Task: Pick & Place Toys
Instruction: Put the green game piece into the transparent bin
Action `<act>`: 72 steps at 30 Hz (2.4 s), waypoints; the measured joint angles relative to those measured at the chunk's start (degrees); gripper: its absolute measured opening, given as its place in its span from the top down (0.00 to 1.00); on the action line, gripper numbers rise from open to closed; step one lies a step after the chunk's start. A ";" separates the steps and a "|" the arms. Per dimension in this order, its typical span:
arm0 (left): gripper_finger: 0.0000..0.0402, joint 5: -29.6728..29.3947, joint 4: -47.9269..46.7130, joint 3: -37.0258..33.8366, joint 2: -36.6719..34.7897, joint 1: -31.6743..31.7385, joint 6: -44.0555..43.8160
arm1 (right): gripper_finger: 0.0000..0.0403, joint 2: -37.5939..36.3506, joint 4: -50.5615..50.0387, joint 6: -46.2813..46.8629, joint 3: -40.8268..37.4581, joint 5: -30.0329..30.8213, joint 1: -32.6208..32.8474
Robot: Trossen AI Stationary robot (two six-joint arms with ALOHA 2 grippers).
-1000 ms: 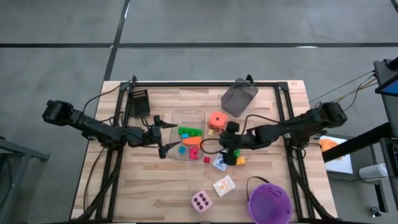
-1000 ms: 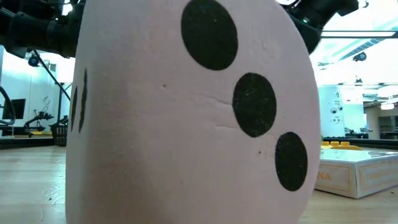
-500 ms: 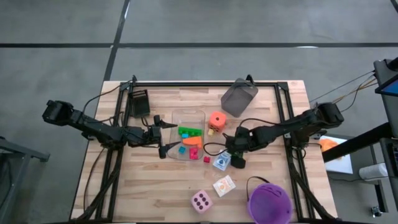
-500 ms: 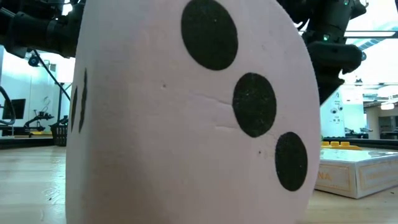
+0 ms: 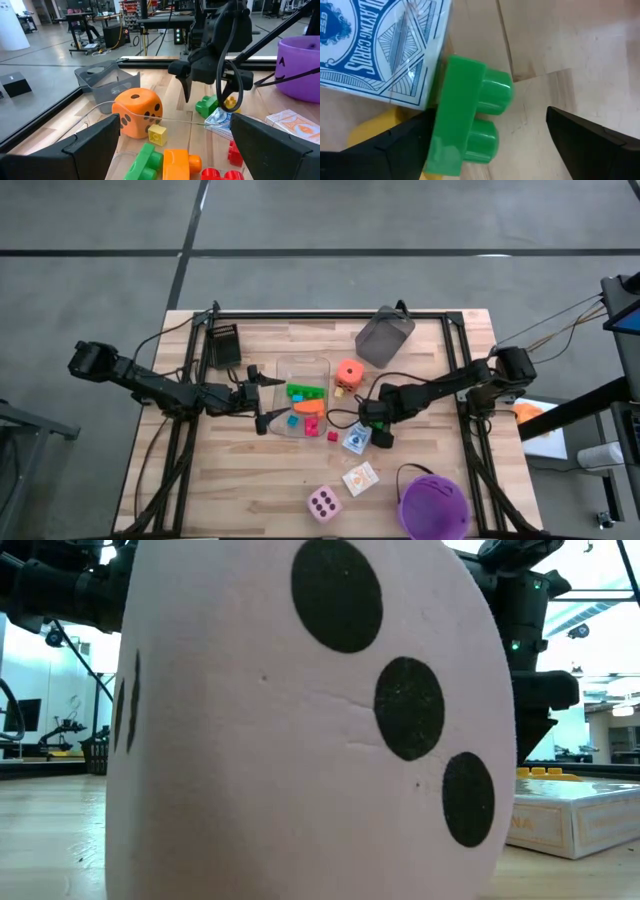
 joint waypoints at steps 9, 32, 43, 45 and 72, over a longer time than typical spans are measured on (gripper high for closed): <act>0.06 0.00 0.00 0.00 0.00 0.00 0.17 | 0.46 0.12 0.04 -0.18 0.03 0.00 0.00; 0.06 0.00 -0.28 0.00 0.00 0.00 0.15 | 0.95 -8.59 2.63 -8.14 3.44 8.40 0.26; 0.06 0.02 -0.27 -0.07 0.02 0.00 -0.01 | 0.96 -7.32 36.87 -22.32 2.87 7.18 0.26; 0.06 0.02 -0.31 -0.09 0.02 0.00 -0.04 | 0.96 -6.10 42.91 -24.51 2.87 6.28 0.05; 0.06 0.03 -0.31 -0.09 0.02 0.00 0.17 | 0.92 5.97 52.57 -23.21 3.81 2.84 -4.68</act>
